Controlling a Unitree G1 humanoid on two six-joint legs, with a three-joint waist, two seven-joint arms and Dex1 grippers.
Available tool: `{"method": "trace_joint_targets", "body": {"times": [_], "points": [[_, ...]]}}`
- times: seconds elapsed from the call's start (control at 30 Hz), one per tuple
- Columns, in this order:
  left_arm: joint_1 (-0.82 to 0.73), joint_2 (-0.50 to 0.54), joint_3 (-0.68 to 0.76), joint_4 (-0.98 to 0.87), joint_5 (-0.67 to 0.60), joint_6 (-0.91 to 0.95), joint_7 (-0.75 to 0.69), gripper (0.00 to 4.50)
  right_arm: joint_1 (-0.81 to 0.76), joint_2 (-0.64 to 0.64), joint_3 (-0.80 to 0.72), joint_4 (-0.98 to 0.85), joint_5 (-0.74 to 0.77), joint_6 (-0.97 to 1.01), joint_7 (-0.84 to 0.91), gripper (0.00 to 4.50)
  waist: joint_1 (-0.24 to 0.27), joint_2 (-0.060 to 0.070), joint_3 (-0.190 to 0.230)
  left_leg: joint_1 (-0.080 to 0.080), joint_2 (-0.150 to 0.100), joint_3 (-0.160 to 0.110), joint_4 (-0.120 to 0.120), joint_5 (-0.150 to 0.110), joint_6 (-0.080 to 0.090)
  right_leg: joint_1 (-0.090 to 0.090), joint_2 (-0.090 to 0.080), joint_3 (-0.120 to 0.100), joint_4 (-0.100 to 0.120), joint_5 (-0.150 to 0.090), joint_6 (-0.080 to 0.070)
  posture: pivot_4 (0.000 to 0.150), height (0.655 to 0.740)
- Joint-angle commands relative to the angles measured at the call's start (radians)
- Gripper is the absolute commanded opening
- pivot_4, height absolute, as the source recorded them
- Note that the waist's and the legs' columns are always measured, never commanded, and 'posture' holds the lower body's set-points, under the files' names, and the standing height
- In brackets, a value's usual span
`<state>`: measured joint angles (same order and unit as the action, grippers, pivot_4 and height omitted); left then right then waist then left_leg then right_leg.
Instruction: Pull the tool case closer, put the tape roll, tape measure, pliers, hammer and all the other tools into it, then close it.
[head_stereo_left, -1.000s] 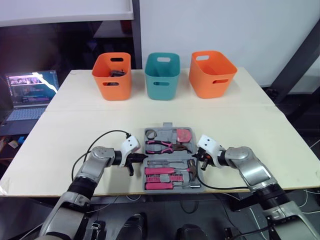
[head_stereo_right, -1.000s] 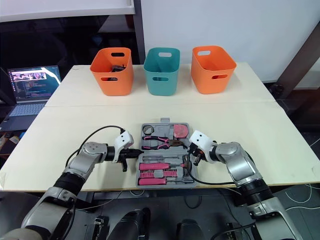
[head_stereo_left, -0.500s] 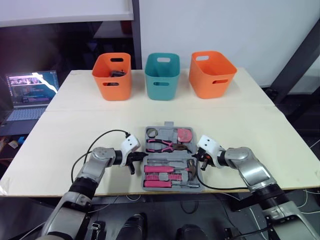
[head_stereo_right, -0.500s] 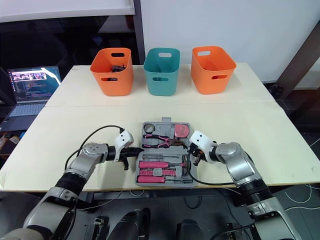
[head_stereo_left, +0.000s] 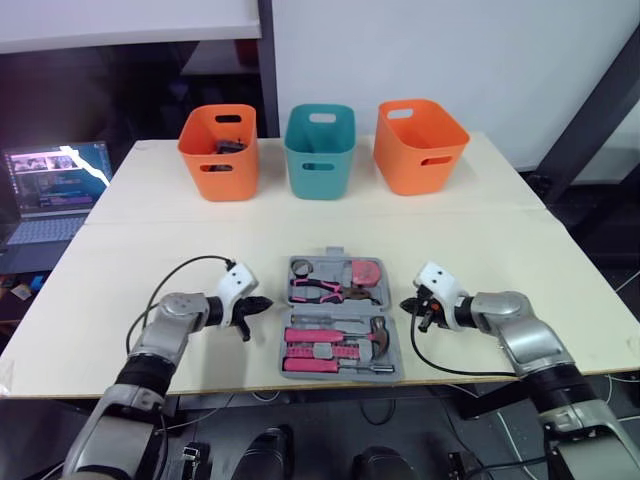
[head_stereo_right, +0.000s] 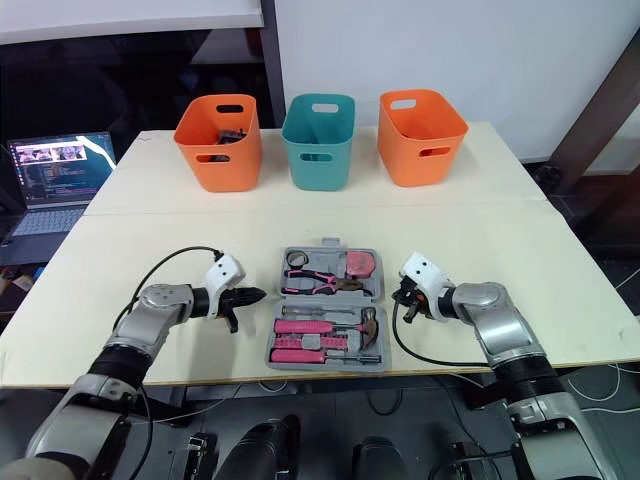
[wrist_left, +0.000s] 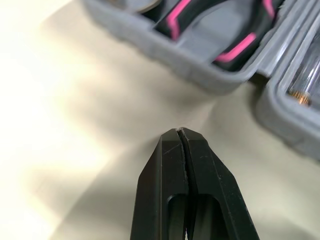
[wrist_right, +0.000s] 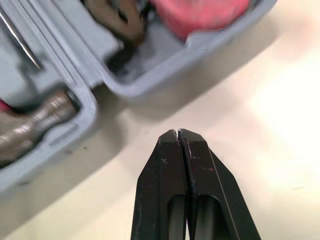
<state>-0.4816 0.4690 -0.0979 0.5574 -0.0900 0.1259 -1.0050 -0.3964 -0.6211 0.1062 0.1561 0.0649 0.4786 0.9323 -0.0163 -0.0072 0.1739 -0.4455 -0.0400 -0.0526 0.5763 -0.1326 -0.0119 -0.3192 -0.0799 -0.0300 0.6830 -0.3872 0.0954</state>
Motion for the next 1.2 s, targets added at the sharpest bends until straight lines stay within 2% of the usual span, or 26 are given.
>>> {"method": "trace_joint_targets", "body": {"times": [0.03, 0.07, 0.17, 0.23, 0.37, 0.43, 0.6, 0.8, 1.2], "points": [[0.039, 0.013, 0.048, -0.159, -0.133, -0.005, -0.126, 0.00, 0.032, -0.024, -0.064, -0.161, 0.085, 0.106, 0.011, 0.04, 0.005, 0.000, 0.000, -0.001, 0.000, 0.000, 0.000, 0.000, 0.000, -0.001, 0.000, 0.000, 0.000, 0.000, 0.000, 0.150, 0.7400], [0.056, 0.019, 0.052, -0.205, -0.165, 0.008, -0.160, 0.00, 0.043, -0.031, -0.084, -0.195, 0.112, 0.149, 0.011, 0.04, 0.008, 0.000, 0.001, -0.002, 0.000, 0.000, 0.000, 0.000, 0.000, -0.001, -0.001, 0.000, -0.001, 0.000, 0.000, 0.150, 0.7400], [0.115, 0.043, 0.043, -0.349, -0.256, 0.083, -0.256, 0.00, 0.073, -0.052, -0.141, -0.291, 0.198, 0.273, 0.014, 0.84, 0.009, 0.000, 0.001, -0.003, 0.000, 0.000, 0.001, 0.000, 0.000, -0.001, -0.002, 0.000, -0.002, 0.000, -0.001, 0.150, 0.7400], [0.150, 0.058, 0.016, -0.425, -0.280, 0.125, -0.292, 0.00, 0.082, -0.049, -0.174, -0.332, 0.252, 0.337, 0.005, 1.78, 0.005, 0.000, 0.001, -0.003, 0.000, 0.000, 0.001, -0.001, -0.001, -0.001, -0.003, 0.000, -0.003, 0.000, -0.001, 0.150, 0.7400], [0.195, 0.066, -0.083, -0.478, -0.218, 0.096, -0.319, 0.00, 0.037, 0.001, -0.232, -0.286, 0.312, 0.457, -0.080, 3.78, 0.003, 0.000, 0.001, -0.003, 0.000, 0.000, 0.000, -0.001, -0.001, -0.001, -0.003, 0.000, -0.003, 0.000, -0.002, 0.150, 0.7400], [0.200, 0.044, -0.118, -0.471, -0.194, 0.081, -0.297, 0.00, -0.014, 0.045, -0.265, -0.206, 0.323, 0.501, -0.149, 4.41, 0.002, 0.001, 0.001, -0.003, 0.000, 0.000, 0.000, -0.001, 0.000, -0.002, -0.003, 0.000, -0.003, 0.000, -0.002, 0.150, 0.7400], [0.207, -0.003, -0.172, -0.430, -0.143, 0.048, -0.248, 0.00, -0.122, 0.127, -0.323, 0.005, 0.353, 0.553, -0.244, 4.41, 0.006, 0.001, 0.001, -0.005, 0.000, 0.000, 0.000, 0.000, 0.000, -0.004, -0.003, 0.000, -0.003, 0.000, -0.002, 0.150, 0.7400], [0.223, -0.040, -0.200, -0.391, -0.084, 0.024, -0.163, 0.00, -0.233, 0.208, -0.358, 0.245, 0.375, 0.525, -0.288, 4.41, 0.003, 0.001, 0.001, -0.005, 0.000, 0.000, 0.000, 0.000, 0.001, -0.003, -0.002, 0.000, -0.003, 0.000, -0.002, 0.150, 0.7400], [0.248, -0.043, -0.242, -0.368, -0.014, 0.064, -0.051, 0.00, -0.419, 0.355, -0.368, 0.636, 0.391, 0.313, -0.192, 4.41, -0.006, 0.002, 0.001, 0.002, 0.001, 0.002, -0.001, 0.000, 0.001, 0.000, 0.001, 0.001, -0.001, 0.000, -0.001, 0.150, 0.7400]]}}
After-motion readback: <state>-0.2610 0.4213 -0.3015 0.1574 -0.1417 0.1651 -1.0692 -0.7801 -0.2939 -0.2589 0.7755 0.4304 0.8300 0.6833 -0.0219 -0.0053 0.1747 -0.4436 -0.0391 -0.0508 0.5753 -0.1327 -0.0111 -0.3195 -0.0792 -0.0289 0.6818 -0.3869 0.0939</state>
